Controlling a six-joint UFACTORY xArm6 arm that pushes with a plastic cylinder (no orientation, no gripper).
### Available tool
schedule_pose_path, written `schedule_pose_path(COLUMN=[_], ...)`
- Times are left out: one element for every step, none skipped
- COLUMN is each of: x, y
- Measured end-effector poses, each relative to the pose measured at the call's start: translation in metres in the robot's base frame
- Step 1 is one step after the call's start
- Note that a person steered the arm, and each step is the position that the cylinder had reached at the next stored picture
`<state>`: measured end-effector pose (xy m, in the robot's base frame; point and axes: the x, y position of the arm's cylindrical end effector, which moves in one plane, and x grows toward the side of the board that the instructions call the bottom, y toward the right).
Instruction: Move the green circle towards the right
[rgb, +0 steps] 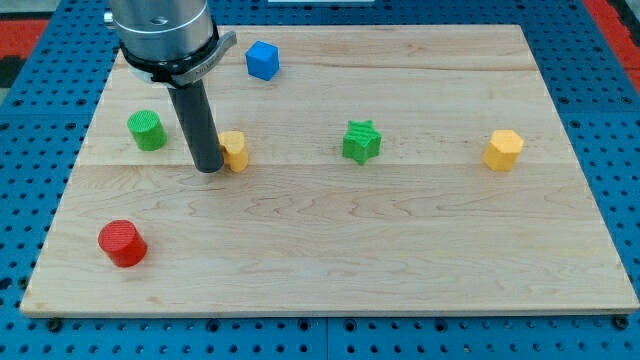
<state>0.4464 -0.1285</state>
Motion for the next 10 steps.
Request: schedule_pose_path(x=[0.0,0.003,0.022,0.022,0.022,-0.001,-0.036,-0.049,-0.041,-0.013], y=[-0.002,-0.029,-0.084,-0.175,-0.175,-0.162,-0.173,-0.117,-0.024,0.053])
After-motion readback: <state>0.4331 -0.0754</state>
